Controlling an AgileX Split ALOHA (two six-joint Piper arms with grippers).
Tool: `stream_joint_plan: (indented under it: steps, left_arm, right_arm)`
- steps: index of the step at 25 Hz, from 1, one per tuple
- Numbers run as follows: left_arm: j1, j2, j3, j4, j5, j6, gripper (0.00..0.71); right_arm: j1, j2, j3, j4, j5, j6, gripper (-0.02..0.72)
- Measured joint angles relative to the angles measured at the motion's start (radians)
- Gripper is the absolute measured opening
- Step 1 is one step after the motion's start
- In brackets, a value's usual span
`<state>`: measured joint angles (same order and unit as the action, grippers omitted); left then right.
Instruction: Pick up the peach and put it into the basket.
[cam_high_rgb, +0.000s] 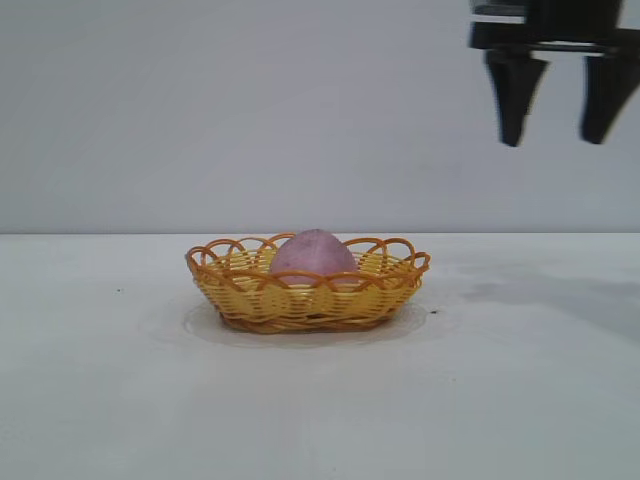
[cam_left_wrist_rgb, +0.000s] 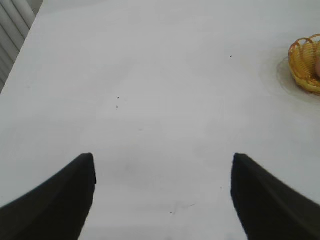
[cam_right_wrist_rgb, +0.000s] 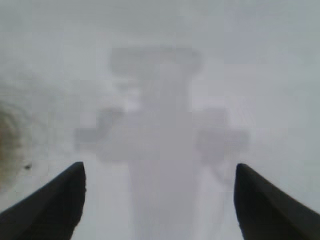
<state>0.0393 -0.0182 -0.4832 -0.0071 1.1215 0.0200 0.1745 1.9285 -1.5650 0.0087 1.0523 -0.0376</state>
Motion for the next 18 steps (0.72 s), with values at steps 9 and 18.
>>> stream_joint_plan:
  steps: [9,18]
  left_arm:
    - [0.0,0.0,0.0,0.0,0.0,0.0,0.497]
    - [0.0,0.0,0.0,0.0,0.0,0.0,0.497]
  right_arm:
    - [-0.128,-0.008,0.0,-0.002,0.075,0.002,0.529]
    - [-0.128,-0.186,0.0,0.014,0.166,0.004,0.529]
